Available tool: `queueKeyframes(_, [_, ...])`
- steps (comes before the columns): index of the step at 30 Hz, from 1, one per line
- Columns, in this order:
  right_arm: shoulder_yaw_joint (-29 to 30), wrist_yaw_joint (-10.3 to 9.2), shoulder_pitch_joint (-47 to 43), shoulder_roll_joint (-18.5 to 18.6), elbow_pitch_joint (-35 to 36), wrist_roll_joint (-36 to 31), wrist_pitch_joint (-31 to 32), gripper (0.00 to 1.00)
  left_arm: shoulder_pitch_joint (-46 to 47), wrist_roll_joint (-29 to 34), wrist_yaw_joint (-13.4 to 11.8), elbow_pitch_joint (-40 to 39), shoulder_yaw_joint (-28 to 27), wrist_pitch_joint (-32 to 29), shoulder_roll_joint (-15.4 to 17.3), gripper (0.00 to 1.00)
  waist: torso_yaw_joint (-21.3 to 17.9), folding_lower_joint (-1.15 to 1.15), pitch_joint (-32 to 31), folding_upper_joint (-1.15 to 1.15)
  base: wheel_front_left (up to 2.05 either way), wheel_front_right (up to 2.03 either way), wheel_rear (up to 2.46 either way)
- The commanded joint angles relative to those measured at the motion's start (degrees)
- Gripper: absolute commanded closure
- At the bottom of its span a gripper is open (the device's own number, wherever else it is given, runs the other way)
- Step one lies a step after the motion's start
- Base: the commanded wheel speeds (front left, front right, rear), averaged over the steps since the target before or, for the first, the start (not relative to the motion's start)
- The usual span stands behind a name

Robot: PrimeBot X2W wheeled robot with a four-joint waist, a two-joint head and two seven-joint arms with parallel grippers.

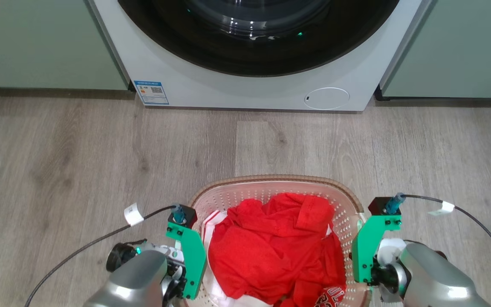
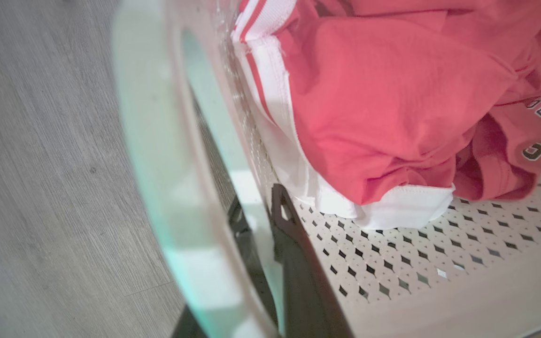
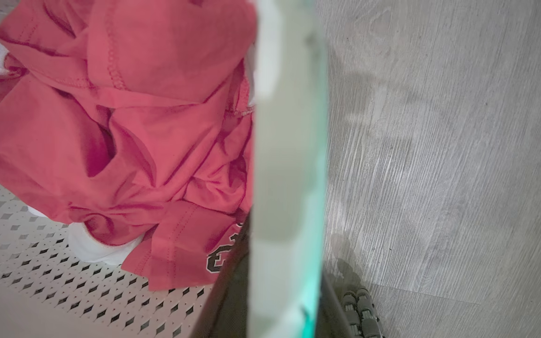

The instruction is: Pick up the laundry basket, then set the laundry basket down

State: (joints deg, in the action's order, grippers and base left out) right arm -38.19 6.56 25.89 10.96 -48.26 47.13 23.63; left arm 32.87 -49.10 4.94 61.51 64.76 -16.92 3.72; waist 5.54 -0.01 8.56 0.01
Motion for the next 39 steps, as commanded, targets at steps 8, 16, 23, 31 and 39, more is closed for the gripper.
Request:
queueKeyframes(8, [3.3, 0.92, 0.3, -3.1, 5.2, -3.1, -0.1, 1.0, 0.5, 0.1, 0.5, -3.7, 0.8, -1.0, -0.6, 1.0, -0.1, 0.01, 0.0, -0.01, 0.0, 0.0, 0.0])
queueKeyframes(16, [6.8, 0.92, -1.0, -3.6, 6.9, -6.2, 0.9, 1.0, 0.7, -0.2, 0.4, -4.9, 1.0, -1.6, 0.1, 1.0, -0.4, 0.01, -0.1, -0.01, 0.0, 0.0, 0.0])
queueKeyframes(23, [9.3, 0.92, -2.5, -4.0, 8.9, -8.4, 2.5, 1.0, 0.6, -0.5, 0.2, -5.7, 1.1, -1.8, 0.3, 1.0, -0.3, 0.01, -0.6, -0.01, 0.0, 0.0, 0.0])
queueKeyframes(31, [11.8, 0.92, -4.1, -4.7, 11.3, -10.6, 4.4, 1.0, 0.5, -0.7, -0.1, -6.5, 1.3, -2.2, 0.6, 1.0, -0.2, 0.01, -0.8, -0.01, 0.0, 0.0, 0.0])
queueKeyframes(39, [14.0, 0.92, -5.4, -5.4, 13.6, -12.3, 6.2, 1.0, 0.5, -1.1, -0.3, -7.2, 1.5, -2.7, 0.9, 1.0, -0.2, 0.01, -0.7, -0.01, 0.0, 0.0, 0.0])
